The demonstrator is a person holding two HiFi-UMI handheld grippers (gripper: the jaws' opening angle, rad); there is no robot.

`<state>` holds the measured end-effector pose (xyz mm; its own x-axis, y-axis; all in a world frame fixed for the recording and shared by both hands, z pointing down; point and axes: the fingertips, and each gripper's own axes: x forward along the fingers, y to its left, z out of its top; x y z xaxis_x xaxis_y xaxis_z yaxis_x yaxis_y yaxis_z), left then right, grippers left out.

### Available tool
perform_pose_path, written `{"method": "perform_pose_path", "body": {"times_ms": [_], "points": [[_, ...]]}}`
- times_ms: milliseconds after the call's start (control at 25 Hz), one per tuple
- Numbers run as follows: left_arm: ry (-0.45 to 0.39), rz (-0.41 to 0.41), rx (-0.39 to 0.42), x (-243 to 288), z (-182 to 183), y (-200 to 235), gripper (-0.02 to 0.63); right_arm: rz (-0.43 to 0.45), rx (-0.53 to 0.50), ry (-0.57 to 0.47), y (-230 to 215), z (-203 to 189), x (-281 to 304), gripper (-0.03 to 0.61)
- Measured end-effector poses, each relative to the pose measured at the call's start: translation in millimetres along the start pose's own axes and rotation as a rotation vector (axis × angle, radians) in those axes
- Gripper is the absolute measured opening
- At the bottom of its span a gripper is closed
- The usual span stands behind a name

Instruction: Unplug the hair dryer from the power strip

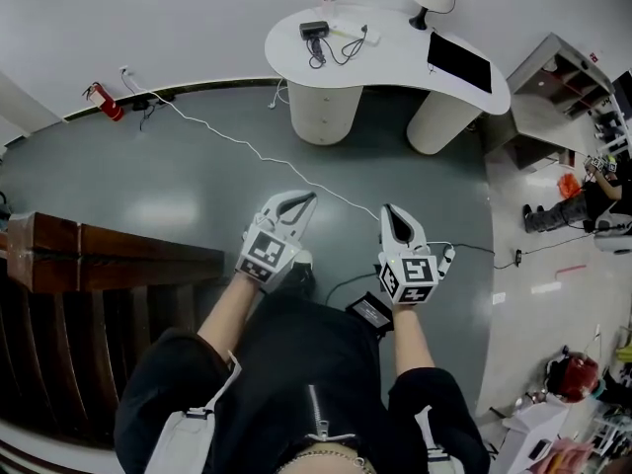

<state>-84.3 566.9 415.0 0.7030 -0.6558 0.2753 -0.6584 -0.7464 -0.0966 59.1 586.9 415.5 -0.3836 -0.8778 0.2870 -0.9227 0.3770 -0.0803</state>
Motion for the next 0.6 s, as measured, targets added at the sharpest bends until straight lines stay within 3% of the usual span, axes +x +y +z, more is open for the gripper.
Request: {"method": "perform_pose_path", "body": {"times_ms": [600], "points": [[0.020, -0.028, 0.008, 53.0, -2.9, 84.4, 0.012, -0.003, -0.004, 0.040, -16.8, 21.6, 91.2, 0.005]]}}
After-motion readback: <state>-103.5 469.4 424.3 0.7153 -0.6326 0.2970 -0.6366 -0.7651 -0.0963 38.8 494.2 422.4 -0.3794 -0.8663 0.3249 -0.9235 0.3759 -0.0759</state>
